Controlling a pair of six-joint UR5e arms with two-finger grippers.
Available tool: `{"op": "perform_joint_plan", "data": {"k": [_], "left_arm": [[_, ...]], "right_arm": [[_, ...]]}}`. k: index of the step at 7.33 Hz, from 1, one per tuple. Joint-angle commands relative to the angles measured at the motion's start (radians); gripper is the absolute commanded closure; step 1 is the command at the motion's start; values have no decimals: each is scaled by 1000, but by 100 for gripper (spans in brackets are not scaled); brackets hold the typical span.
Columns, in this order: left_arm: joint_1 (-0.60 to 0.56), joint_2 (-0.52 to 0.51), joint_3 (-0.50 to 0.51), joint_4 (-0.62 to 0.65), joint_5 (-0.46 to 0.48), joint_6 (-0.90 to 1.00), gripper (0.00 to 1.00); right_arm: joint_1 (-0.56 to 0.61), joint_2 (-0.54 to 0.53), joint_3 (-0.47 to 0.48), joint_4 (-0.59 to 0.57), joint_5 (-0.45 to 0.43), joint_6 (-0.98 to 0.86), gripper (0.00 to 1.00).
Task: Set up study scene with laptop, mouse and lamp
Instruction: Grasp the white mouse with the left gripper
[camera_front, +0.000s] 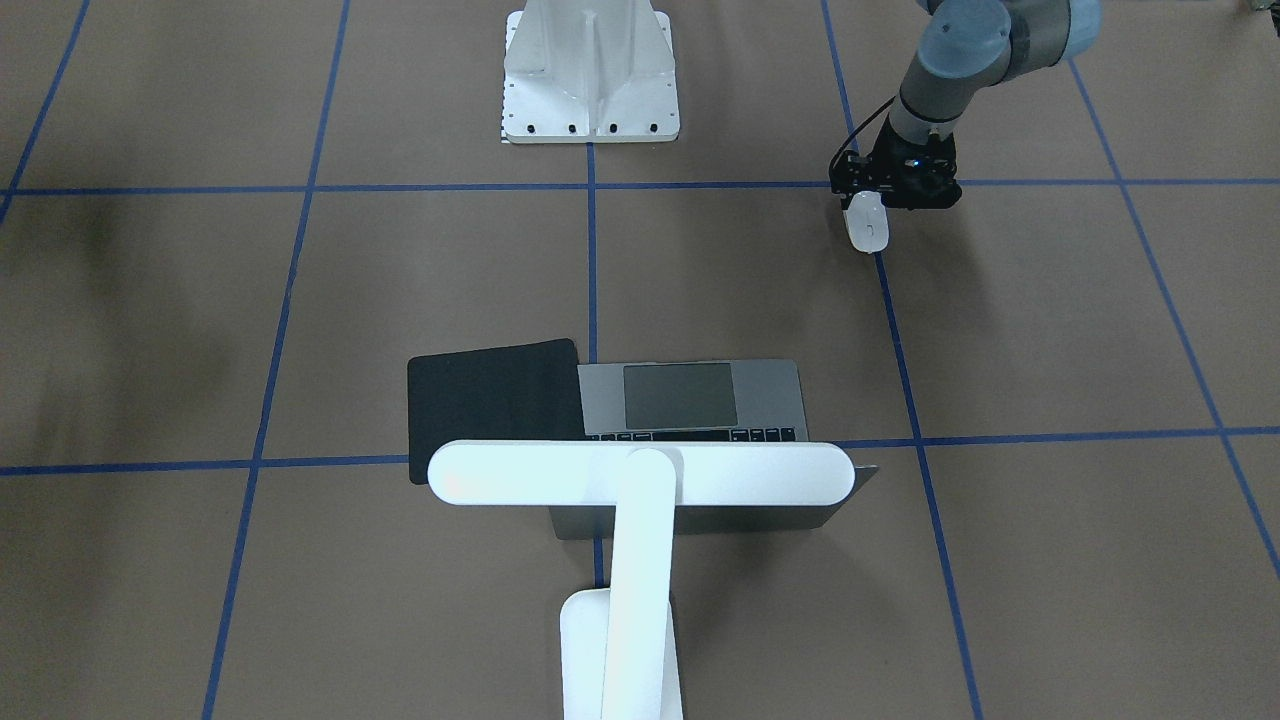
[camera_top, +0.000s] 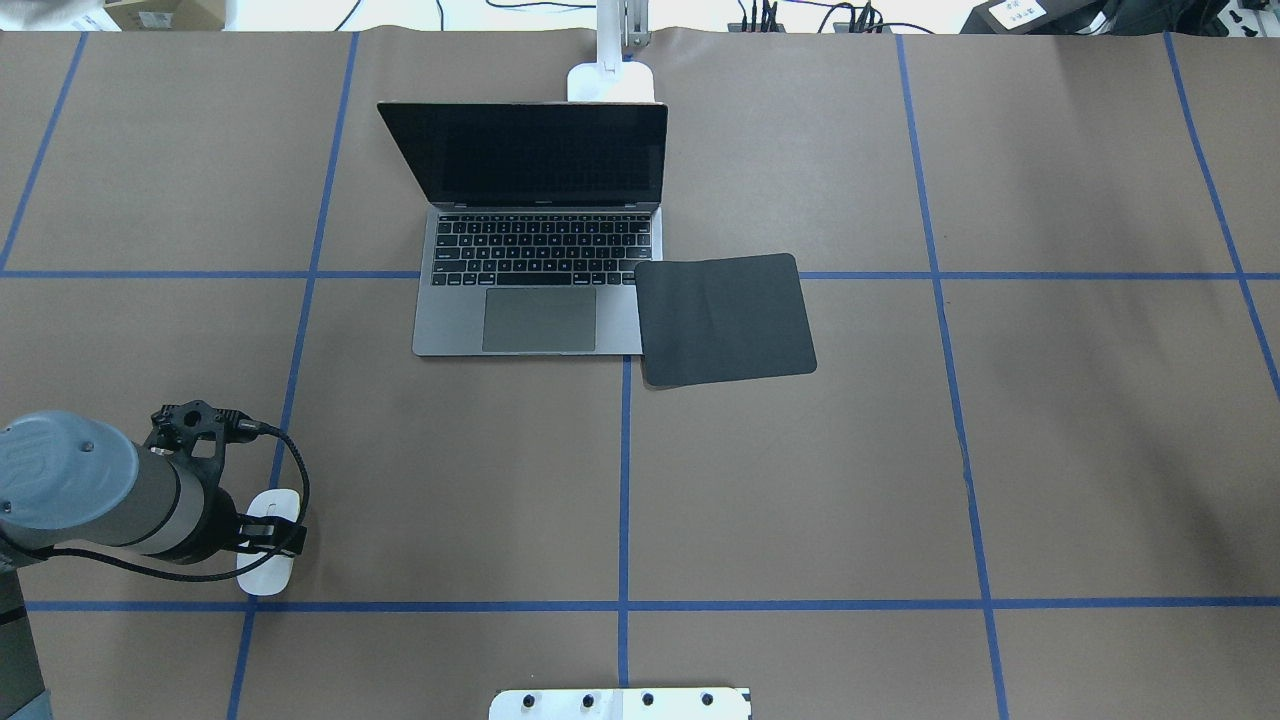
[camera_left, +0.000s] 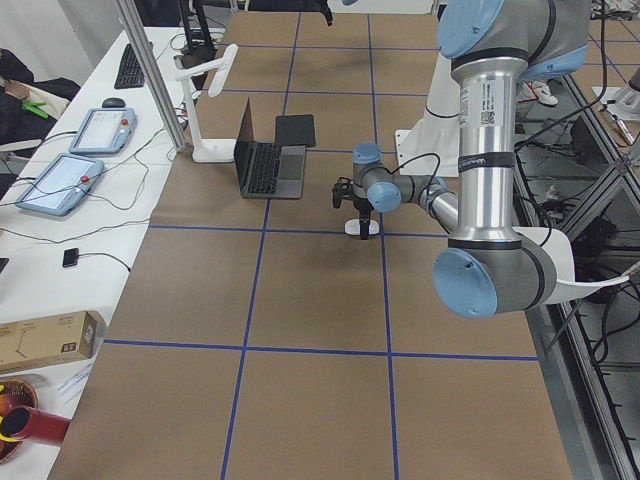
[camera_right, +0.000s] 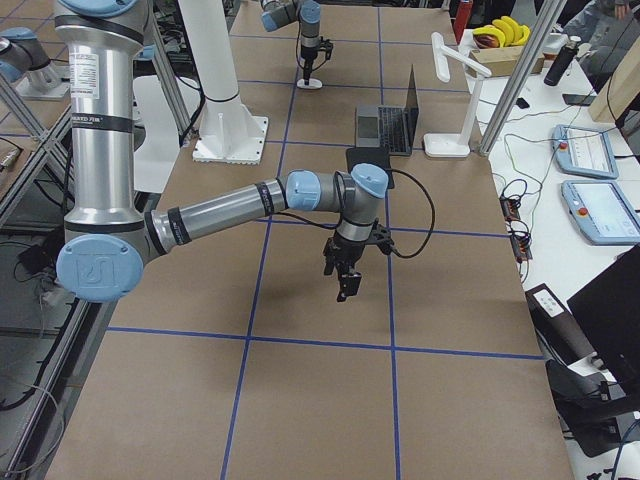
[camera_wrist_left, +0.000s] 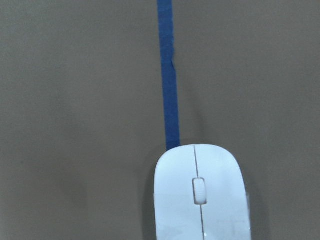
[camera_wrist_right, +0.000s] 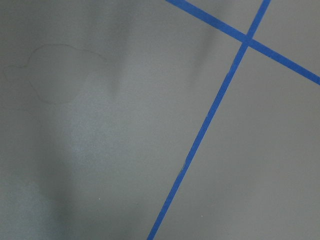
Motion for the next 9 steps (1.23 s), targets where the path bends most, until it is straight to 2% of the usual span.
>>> {"op": "perform_joint_plan", "data": {"k": [1, 2, 7, 8, 9], "left_arm": [[1, -6, 4, -2, 3, -2, 0], [3, -6, 18, -5, 32, -2, 0], [9, -32, 42, -8, 37, -22, 0], [10, -32, 42, -8, 37, -21, 3], [9, -32, 42, -8, 35, -22, 16]], "right_arm": [[5, 1, 0, 0, 0, 0, 0], [8, 1, 0, 0, 2, 0, 0], [12, 3, 0, 0, 2, -2, 0], [14, 3, 0, 0, 2, -2, 0], [15, 6, 0, -2, 2, -2, 0]]}}
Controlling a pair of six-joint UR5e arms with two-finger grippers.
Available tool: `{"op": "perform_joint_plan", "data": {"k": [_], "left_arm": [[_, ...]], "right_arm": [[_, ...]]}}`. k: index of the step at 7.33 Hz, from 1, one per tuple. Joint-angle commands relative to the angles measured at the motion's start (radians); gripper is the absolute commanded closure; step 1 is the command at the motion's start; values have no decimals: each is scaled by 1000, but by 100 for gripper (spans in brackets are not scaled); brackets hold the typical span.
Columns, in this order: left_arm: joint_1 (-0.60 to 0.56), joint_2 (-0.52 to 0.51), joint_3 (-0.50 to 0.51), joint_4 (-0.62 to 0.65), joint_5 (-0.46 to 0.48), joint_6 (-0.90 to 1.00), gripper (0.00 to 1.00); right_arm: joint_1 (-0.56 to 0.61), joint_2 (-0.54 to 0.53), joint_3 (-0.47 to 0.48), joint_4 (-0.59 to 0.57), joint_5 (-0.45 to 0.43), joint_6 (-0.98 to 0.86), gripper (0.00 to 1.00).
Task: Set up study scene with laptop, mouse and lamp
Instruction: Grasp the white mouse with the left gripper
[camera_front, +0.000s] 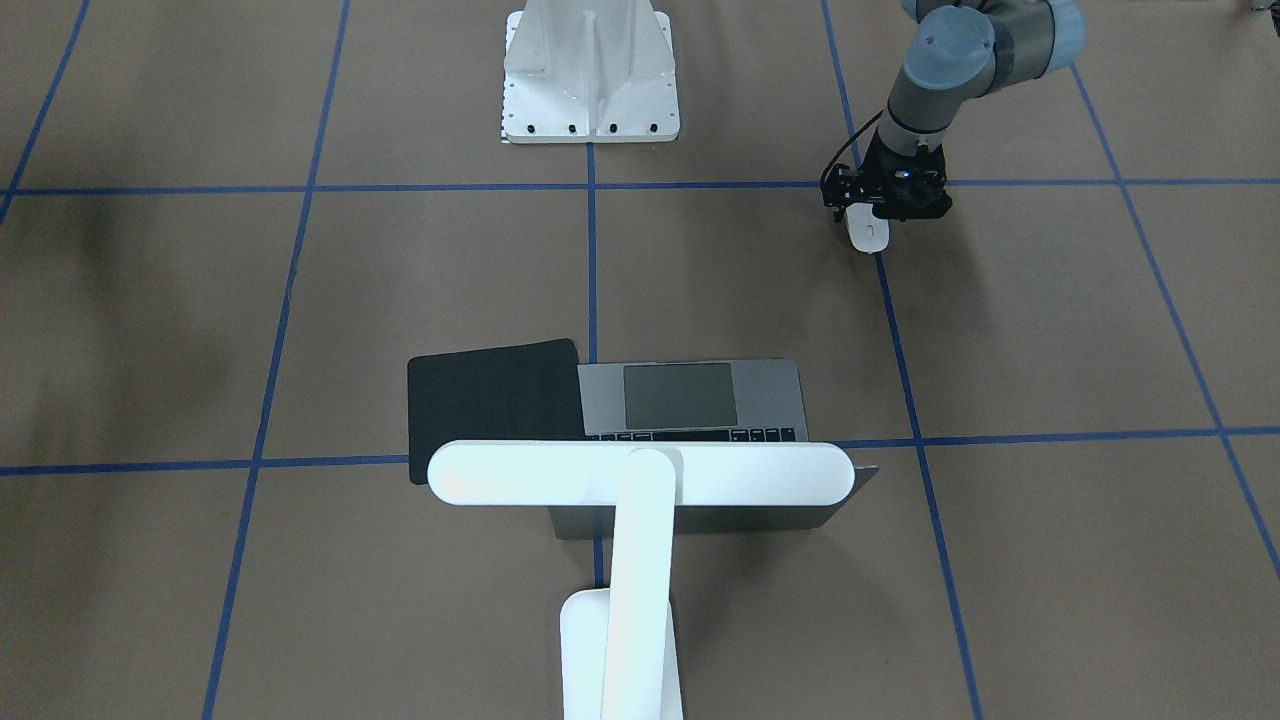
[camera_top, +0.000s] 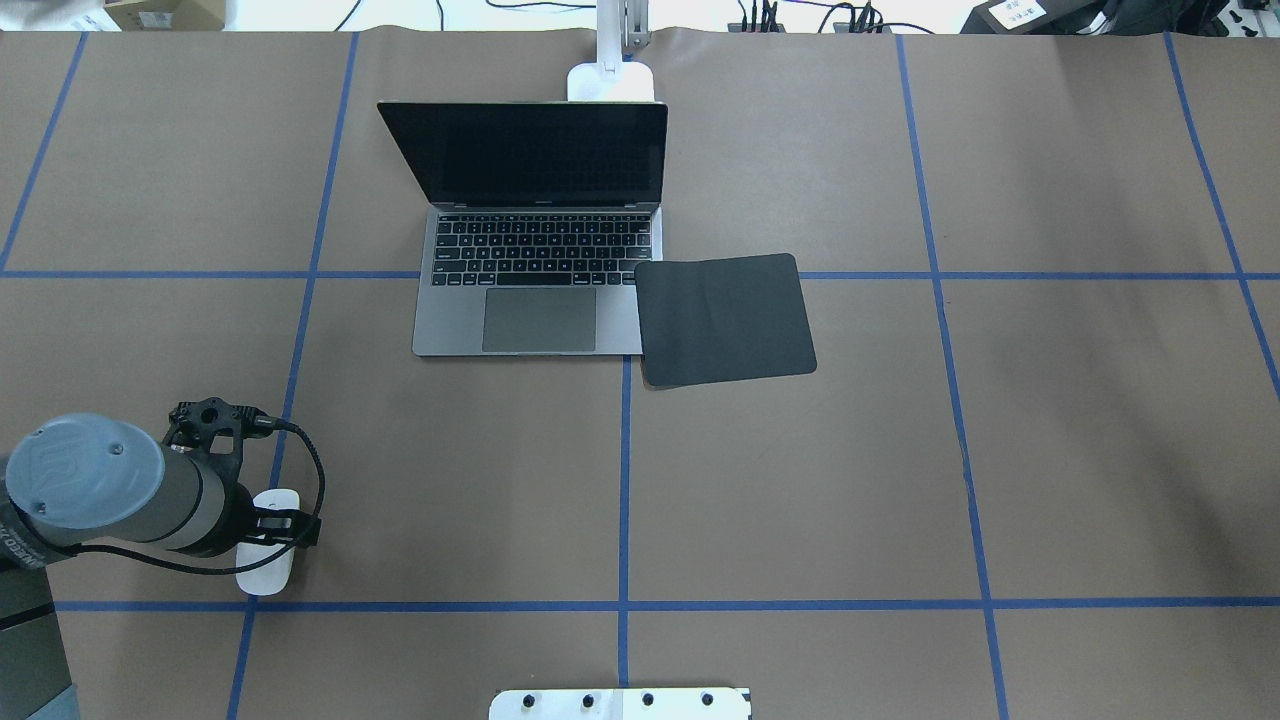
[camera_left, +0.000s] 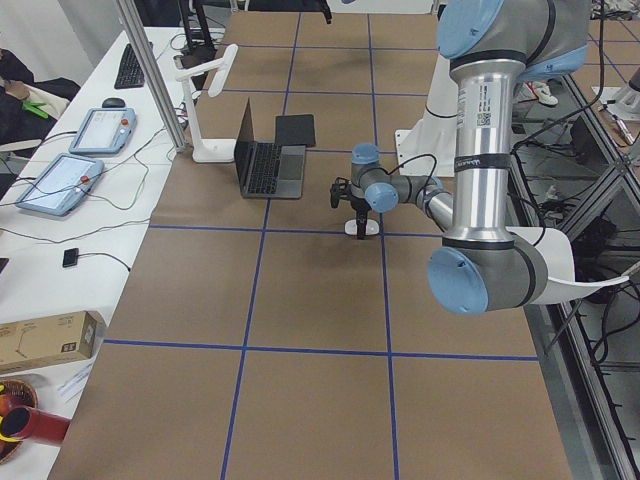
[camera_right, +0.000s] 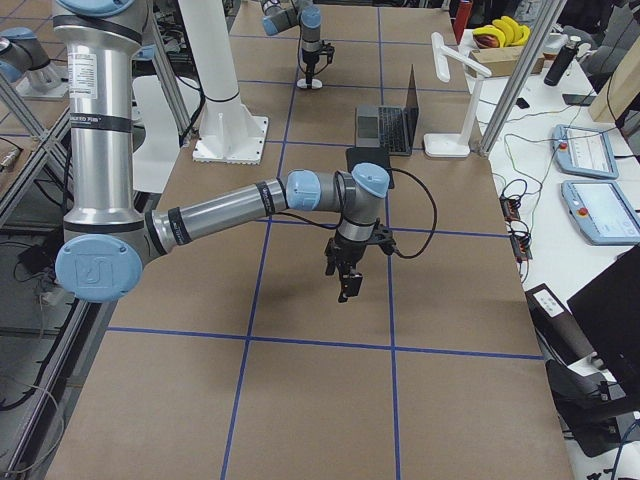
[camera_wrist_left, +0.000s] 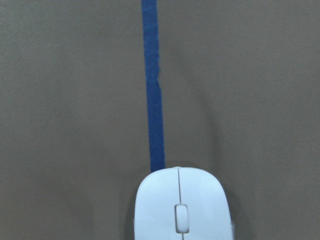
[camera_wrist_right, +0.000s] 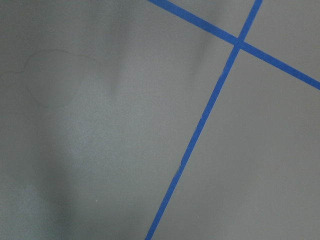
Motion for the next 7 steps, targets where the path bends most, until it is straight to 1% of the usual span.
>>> {"op": "perform_joint_plan", "data": {"k": [1, 2, 4, 6, 7], "left_arm": [[0, -2, 0, 0, -2, -4, 40], [0, -2, 0, 0, -2, -4, 65], [0, -2, 0, 0, -5, -4, 81], [0, -3, -41, 12, -13, -2, 81], [-14, -18, -80, 50, -24, -4, 81]], "right_arm": [[3, 2, 0, -1, 2, 0, 0], [5, 2, 2, -1, 2, 0, 0], [5, 4, 0, -3, 2, 0, 0], [9, 5, 3, -4, 3, 0, 0], [12, 7, 3, -6, 11, 1, 0]]}}
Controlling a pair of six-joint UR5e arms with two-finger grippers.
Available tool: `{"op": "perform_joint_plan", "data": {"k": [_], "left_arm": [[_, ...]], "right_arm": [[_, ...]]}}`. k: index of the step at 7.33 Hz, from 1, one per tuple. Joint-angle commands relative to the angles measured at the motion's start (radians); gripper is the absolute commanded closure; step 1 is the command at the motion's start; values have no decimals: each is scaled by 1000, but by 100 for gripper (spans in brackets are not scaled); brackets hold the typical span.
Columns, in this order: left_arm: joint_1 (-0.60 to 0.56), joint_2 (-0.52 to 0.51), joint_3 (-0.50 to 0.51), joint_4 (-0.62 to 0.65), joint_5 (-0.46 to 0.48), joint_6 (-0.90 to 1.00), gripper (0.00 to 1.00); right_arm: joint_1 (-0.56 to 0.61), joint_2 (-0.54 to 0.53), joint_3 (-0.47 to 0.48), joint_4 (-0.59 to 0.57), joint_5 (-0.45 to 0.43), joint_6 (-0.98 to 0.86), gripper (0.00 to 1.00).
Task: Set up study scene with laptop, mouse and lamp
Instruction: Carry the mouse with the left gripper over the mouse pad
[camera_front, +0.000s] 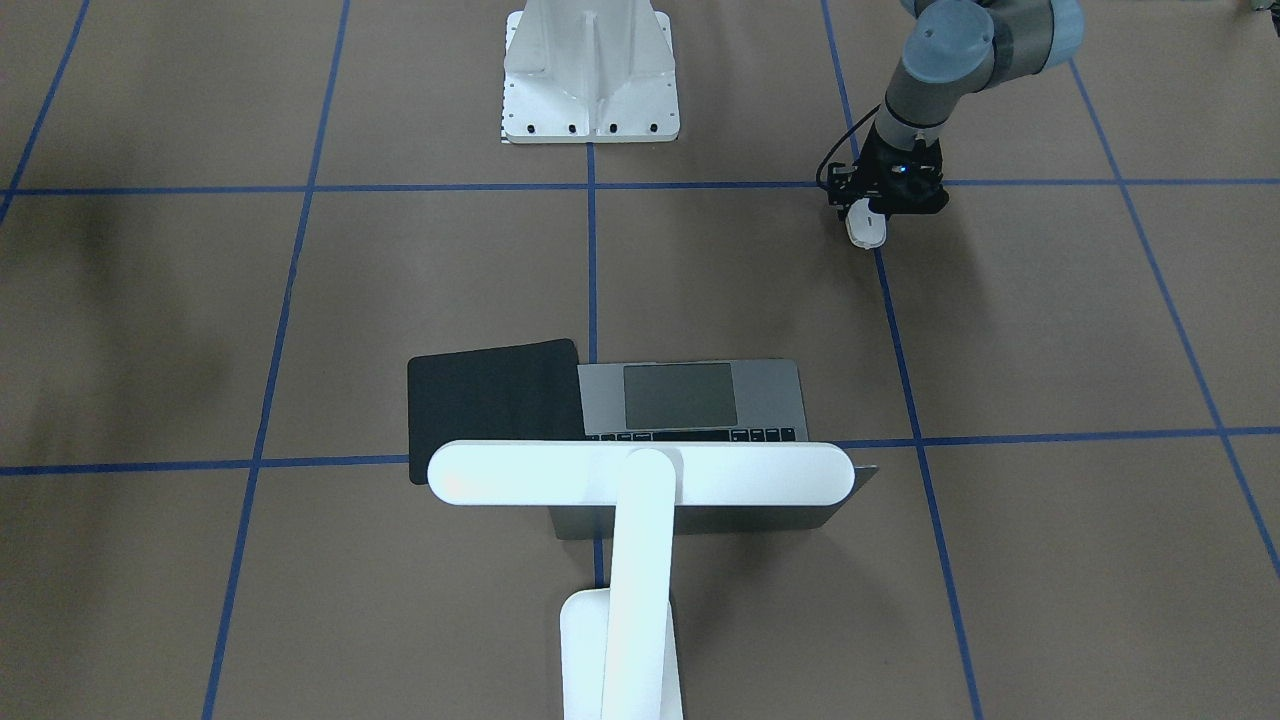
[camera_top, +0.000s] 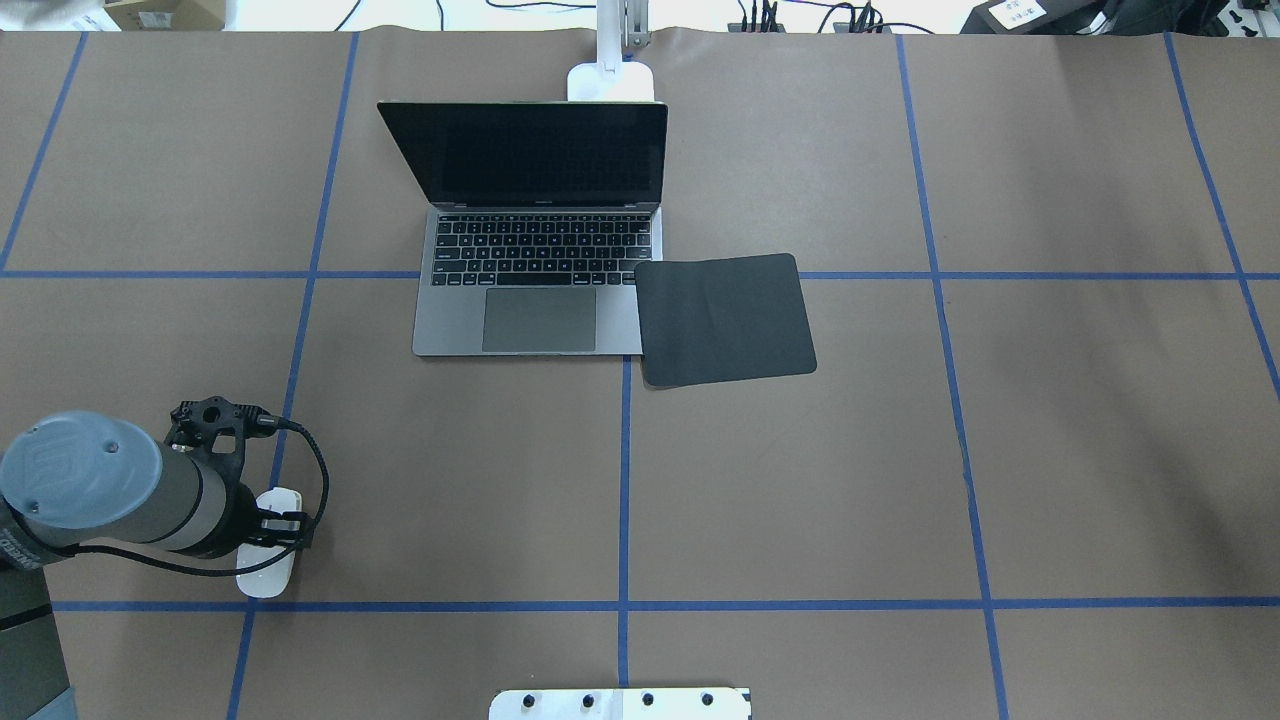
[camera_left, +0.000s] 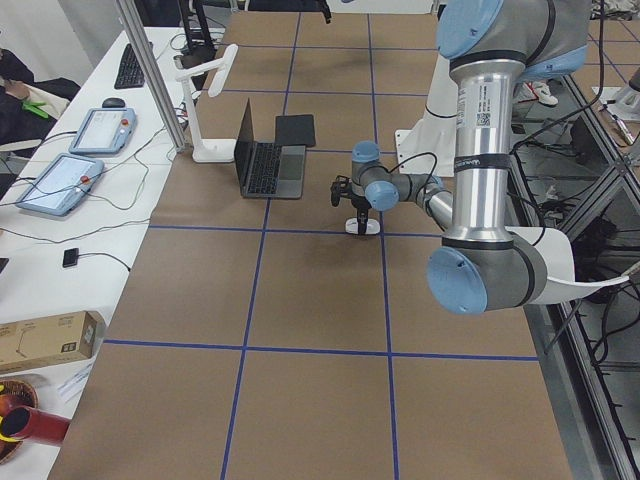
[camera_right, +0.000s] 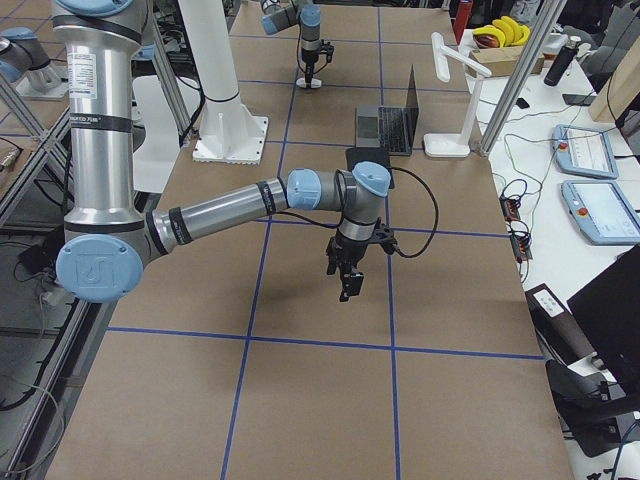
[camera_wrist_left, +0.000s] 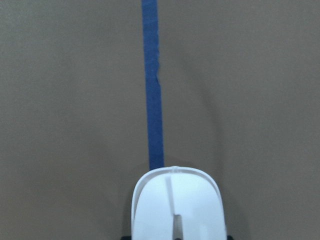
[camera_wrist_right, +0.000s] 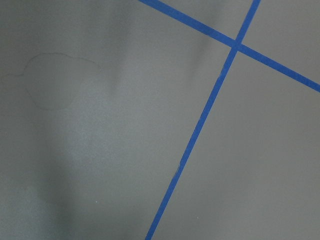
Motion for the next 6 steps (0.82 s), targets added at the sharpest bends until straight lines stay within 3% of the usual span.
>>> {"op": "perform_joint_plan", "data": {"k": [1, 3, 6], "left_arm": [[-49, -95, -64, 132, -11, 7, 81], [-81, -376, -59, 405, -10, 16, 81], [-86, -504, -49, 440, -8, -1, 81]], "right_arm": [[4, 5, 1, -5, 14, 6, 0], [4, 5, -9, -5, 101, 21, 0], [12, 8, -11, 6, 137, 24, 0]]}}
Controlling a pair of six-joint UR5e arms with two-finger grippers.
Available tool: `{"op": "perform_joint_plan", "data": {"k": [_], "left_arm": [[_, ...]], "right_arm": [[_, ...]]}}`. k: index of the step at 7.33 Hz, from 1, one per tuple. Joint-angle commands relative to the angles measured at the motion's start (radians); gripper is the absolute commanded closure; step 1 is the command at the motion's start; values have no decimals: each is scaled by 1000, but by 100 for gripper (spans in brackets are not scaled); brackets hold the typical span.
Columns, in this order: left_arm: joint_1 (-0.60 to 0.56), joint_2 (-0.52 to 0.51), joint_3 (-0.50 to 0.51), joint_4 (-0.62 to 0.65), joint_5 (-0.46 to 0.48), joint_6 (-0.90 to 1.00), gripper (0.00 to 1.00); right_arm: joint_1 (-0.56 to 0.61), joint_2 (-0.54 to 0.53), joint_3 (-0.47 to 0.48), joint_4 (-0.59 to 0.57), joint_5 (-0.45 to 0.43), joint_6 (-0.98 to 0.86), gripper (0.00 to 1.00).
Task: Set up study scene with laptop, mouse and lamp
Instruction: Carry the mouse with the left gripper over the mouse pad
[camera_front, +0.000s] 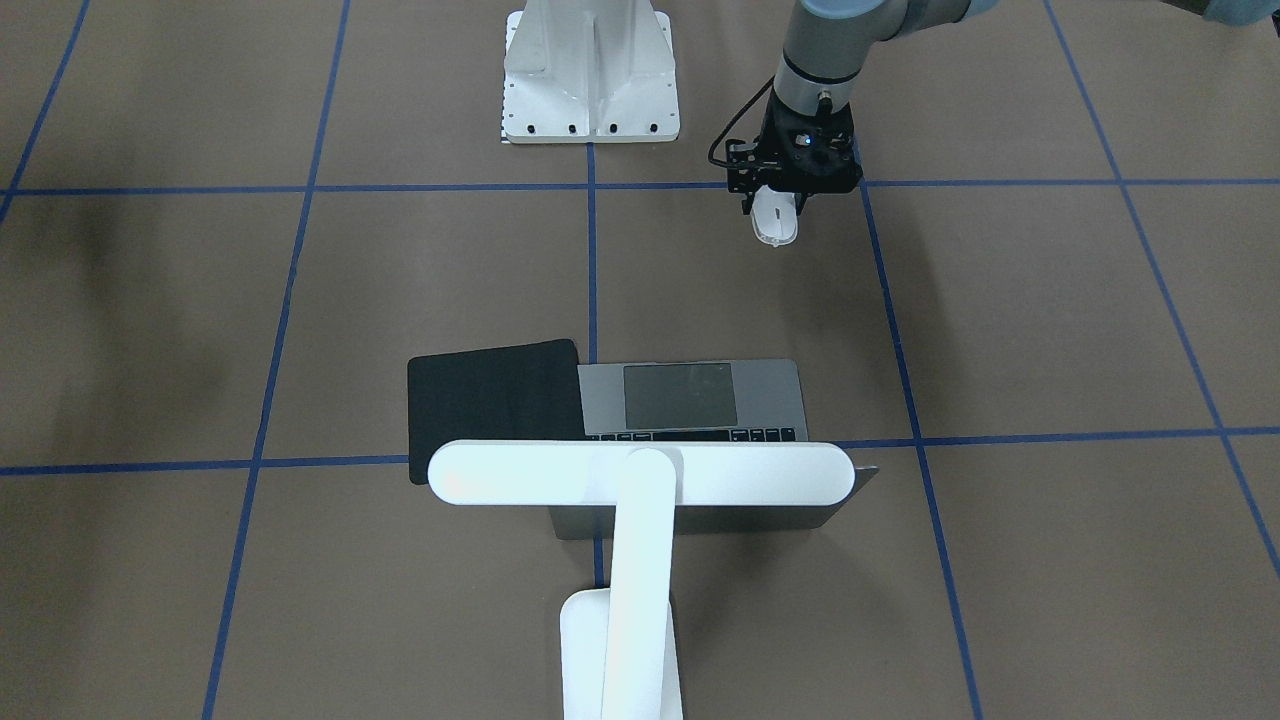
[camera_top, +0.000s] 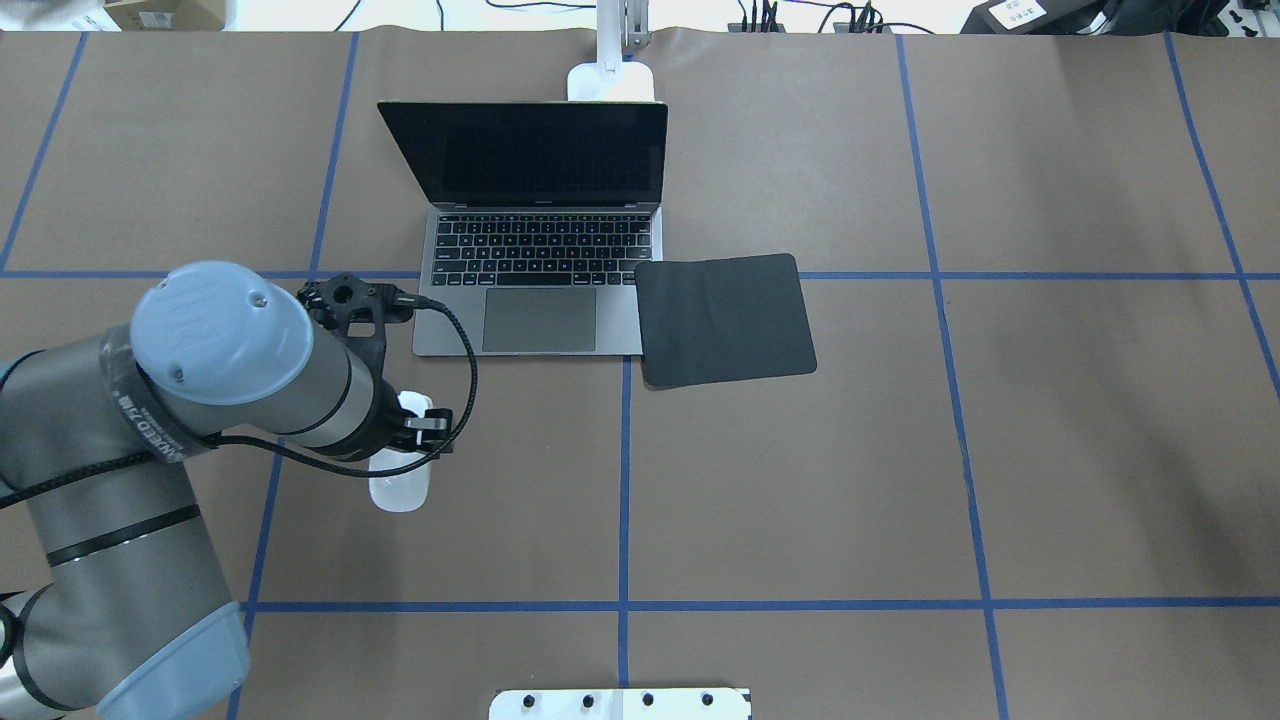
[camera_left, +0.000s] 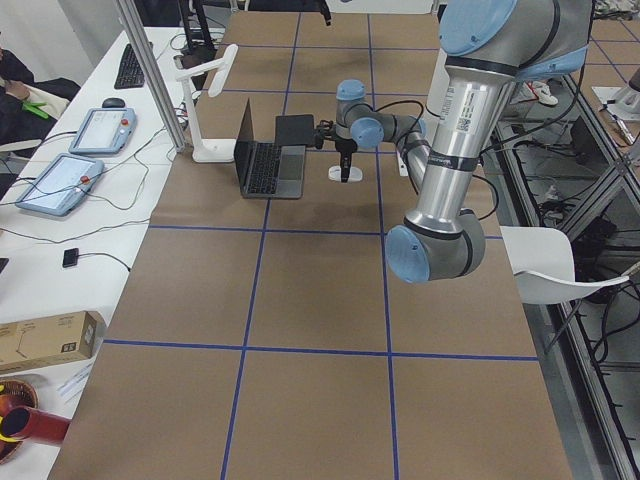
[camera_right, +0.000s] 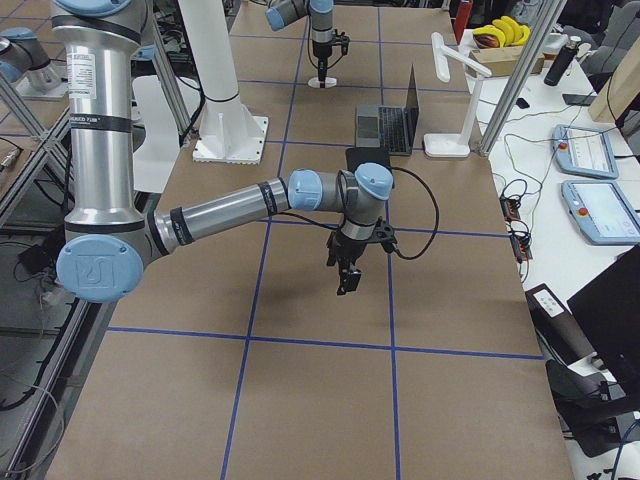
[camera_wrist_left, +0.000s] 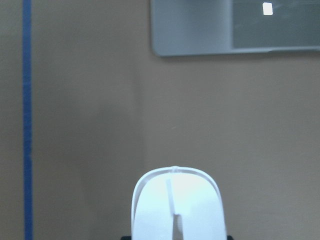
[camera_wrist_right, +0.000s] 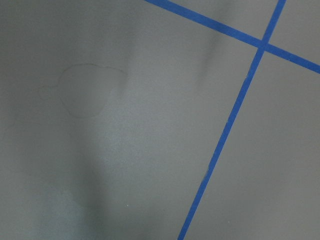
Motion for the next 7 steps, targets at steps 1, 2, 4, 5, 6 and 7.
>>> {"op": "perform_joint_plan", "data": {"k": [1, 2, 4, 5, 6, 7], "left_arm": [[-1, -119, 52, 13, 4, -38, 79], [1, -217, 135, 11, 6, -69, 79], [2, -402, 303, 2, 23, -168, 79], [5, -499, 418, -10, 67, -202, 79], [7, -596, 582, -89, 101, -246, 79], [18, -677, 731, -176, 151, -286, 79]], "right_arm": [[1, 8, -1, 6, 57, 2, 0], [1, 14, -2, 7, 79, 1, 0], [-1, 32, -25, 10, 91, 1, 0], [-1, 46, -60, 45, 93, 1, 0], [-1, 46, -77, 91, 91, 1, 0], [-1, 48, -93, 105, 91, 1, 0]]}}
